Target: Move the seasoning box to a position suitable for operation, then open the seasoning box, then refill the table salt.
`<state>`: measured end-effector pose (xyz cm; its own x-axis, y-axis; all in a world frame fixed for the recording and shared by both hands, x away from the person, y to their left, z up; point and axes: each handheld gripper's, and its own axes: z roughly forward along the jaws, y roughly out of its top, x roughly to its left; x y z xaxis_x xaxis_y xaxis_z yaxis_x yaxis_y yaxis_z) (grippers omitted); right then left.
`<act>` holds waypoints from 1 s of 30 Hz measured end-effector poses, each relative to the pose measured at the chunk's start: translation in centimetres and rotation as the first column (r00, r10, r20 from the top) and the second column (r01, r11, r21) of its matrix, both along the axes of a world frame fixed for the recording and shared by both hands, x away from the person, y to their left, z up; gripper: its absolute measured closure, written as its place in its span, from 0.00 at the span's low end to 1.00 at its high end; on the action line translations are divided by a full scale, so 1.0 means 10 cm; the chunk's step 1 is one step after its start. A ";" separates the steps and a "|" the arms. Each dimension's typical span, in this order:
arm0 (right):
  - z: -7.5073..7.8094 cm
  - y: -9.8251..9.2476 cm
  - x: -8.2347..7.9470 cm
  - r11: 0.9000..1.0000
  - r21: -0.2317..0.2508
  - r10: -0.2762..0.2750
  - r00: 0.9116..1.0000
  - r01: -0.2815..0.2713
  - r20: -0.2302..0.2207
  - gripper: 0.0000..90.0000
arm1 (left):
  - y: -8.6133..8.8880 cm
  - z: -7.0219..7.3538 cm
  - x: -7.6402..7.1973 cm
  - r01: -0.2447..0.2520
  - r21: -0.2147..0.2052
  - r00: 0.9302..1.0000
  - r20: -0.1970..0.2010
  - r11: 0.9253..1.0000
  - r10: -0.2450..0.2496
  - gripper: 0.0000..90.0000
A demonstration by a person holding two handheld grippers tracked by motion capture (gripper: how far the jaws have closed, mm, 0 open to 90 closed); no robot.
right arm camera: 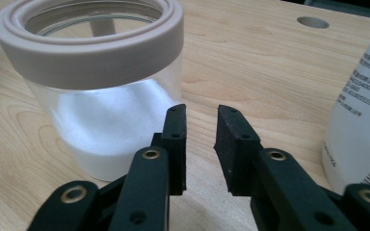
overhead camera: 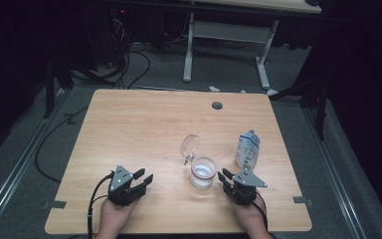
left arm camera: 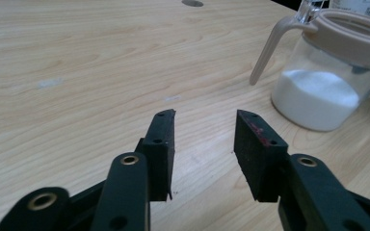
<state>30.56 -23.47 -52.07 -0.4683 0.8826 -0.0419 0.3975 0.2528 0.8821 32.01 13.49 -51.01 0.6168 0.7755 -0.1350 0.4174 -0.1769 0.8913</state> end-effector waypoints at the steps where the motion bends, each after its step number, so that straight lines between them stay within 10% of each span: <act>1: 0.00 0.01 0.00 1.000 0.001 -0.002 1.000 0.002 -0.002 0.85 | -0.04 0.01 0.02 0.006 -0.004 1.000 -0.005 1.000 -0.006 0.68; 30: 0.05 0.09 -0.05 0.998 -0.020 0.057 0.998 -0.056 0.014 1.00 | -0.77 0.42 0.50 0.052 -0.090 0.999 0.007 0.995 -0.051 0.99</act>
<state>30.09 -22.60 -51.60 -0.5166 0.8537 -0.0662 0.3697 0.2920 0.8821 37.03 5.82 -46.78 0.6564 0.7276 -0.1994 0.4053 -0.1171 0.9067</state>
